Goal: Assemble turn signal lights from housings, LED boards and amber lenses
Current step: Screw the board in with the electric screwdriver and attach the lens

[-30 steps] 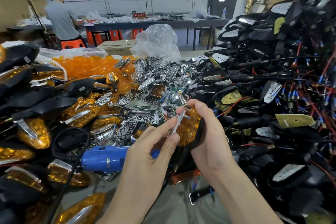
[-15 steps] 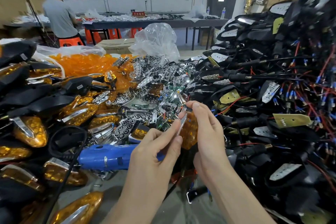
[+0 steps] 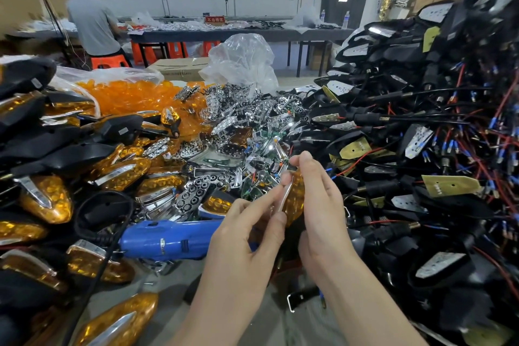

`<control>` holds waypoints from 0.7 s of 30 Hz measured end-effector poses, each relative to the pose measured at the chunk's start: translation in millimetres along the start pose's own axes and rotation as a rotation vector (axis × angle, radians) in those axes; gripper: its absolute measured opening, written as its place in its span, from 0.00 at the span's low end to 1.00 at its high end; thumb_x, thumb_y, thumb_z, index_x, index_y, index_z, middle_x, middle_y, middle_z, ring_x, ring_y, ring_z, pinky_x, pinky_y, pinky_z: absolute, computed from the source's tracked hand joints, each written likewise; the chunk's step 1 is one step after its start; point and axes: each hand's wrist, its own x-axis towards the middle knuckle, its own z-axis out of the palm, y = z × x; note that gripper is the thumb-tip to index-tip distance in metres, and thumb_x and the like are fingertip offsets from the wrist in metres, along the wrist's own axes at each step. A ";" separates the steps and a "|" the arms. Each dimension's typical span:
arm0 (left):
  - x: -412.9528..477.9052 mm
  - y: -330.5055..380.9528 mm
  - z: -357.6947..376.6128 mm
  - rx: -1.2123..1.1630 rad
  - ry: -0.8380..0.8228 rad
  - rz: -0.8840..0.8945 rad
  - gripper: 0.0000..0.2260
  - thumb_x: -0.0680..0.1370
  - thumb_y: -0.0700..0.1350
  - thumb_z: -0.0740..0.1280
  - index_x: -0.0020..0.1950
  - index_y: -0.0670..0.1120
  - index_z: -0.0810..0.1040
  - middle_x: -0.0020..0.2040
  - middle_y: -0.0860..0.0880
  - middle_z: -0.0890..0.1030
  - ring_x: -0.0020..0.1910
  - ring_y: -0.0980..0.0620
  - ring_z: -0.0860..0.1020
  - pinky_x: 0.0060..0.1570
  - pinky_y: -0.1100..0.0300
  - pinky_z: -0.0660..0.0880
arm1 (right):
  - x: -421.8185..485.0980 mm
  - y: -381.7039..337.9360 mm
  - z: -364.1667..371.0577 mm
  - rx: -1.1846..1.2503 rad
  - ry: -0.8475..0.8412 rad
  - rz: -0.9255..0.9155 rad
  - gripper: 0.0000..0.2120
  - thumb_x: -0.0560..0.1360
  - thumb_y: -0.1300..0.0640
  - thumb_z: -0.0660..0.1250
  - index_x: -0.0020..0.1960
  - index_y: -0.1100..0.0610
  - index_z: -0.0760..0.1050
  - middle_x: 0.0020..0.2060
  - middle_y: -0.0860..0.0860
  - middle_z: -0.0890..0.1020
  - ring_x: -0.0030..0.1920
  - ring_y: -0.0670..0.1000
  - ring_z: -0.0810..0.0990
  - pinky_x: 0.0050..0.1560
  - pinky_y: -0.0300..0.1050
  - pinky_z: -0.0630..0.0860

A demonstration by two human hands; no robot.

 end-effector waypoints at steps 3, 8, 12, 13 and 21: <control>-2.0 -3.7 -0.4 0.063 0.030 0.037 0.14 0.77 0.60 0.61 0.62 0.68 0.74 0.52 0.62 0.78 0.52 0.62 0.79 0.49 0.65 0.76 | 2.3 -3.4 0.7 0.069 -0.032 0.059 0.13 0.74 0.40 0.68 0.39 0.46 0.84 0.34 0.48 0.80 0.31 0.47 0.77 0.32 0.41 0.77; -5.6 1.9 4.0 0.239 -0.011 0.118 0.20 0.77 0.66 0.57 0.66 0.76 0.56 0.58 0.66 0.66 0.55 0.66 0.73 0.43 0.67 0.76 | 6.4 -8.3 -7.1 0.179 -0.091 0.165 0.14 0.81 0.45 0.64 0.47 0.48 0.85 0.39 0.50 0.83 0.35 0.49 0.81 0.35 0.44 0.80; -6.0 0.9 5.5 0.361 0.052 0.129 0.27 0.75 0.68 0.57 0.72 0.68 0.55 0.56 0.66 0.66 0.54 0.63 0.73 0.41 0.64 0.75 | 4.7 -9.4 -9.6 0.259 -0.159 0.189 0.10 0.79 0.48 0.67 0.48 0.51 0.86 0.43 0.54 0.85 0.42 0.52 0.85 0.43 0.48 0.83; -6.3 1.0 4.3 0.367 0.065 0.126 0.27 0.74 0.67 0.57 0.72 0.68 0.55 0.57 0.66 0.67 0.54 0.63 0.73 0.42 0.63 0.76 | 3.4 -9.5 -8.3 0.280 -0.180 0.182 0.09 0.77 0.49 0.69 0.47 0.51 0.86 0.44 0.54 0.84 0.45 0.54 0.85 0.45 0.50 0.84; -10.4 11.3 9.6 0.388 0.082 0.143 0.26 0.73 0.65 0.59 0.70 0.63 0.61 0.56 0.64 0.68 0.52 0.61 0.75 0.44 0.59 0.78 | 2.2 -1.3 -2.5 0.303 -0.117 0.069 0.08 0.80 0.52 0.68 0.43 0.53 0.79 0.36 0.52 0.77 0.36 0.53 0.81 0.43 0.51 0.81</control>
